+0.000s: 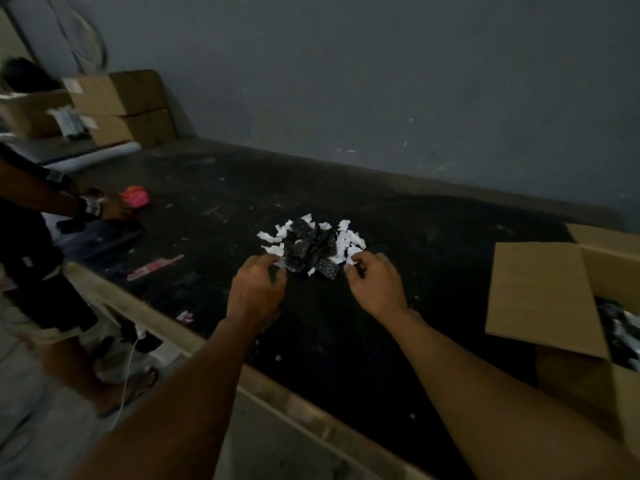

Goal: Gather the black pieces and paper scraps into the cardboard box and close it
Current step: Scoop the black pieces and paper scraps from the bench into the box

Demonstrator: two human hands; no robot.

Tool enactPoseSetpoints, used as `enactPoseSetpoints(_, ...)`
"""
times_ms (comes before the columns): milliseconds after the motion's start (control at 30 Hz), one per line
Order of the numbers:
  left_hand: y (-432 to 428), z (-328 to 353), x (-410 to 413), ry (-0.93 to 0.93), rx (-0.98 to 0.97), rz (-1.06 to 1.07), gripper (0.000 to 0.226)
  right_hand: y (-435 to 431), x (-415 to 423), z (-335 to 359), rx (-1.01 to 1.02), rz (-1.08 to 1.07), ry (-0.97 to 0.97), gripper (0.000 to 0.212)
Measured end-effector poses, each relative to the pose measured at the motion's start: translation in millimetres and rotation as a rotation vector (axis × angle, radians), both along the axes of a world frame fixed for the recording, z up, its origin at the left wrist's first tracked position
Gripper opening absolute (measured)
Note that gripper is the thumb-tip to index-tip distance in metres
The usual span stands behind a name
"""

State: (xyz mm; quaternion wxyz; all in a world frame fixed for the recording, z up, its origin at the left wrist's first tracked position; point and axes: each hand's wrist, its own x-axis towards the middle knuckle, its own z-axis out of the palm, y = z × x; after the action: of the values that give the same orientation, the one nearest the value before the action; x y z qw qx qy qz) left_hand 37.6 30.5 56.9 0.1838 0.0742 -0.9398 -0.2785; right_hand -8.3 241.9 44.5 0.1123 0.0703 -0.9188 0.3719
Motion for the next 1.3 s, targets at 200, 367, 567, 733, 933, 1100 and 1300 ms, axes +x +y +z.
enactPoseSetpoints(200, -20, -37, -35, -0.033, 0.026, -0.079, 0.03, -24, -32, -29, 0.077, -0.007, -0.047, 0.026)
enactPoseSetpoints(367, -22, -66, -93, -0.087, 0.019, -0.124, 0.029, -23, -90, -58, 0.101, -0.064, -0.046, 0.038)
enactPoseSetpoints(567, -38, -105, -177, -0.14, -0.118, -0.226, 0.041, -37, -165, -94, 0.373, 0.02, -0.137, 0.061)
enactPoseSetpoints(733, -49, -143, -249, -0.285, -0.404, -0.402, 0.093, -50, -222, -124, 0.553, 0.143, -0.224, 0.077)
enactPoseSetpoints(933, -55, -174, -300, -0.39, -0.376, -0.456, 0.078, -59, -267, -155, 0.627, 0.174, -0.265, 0.065)
enactPoseSetpoints(1100, -63, -213, -306, -0.32, -0.236, -0.45, 0.059, -52, -270, -181, 0.545, 0.094, -0.209, 0.05)
enactPoseSetpoints(1300, -57, -219, -309, -0.061, -0.106, -0.32, 0.028, -53, -270, -189, 0.198, 0.018, -0.071, 0.047)
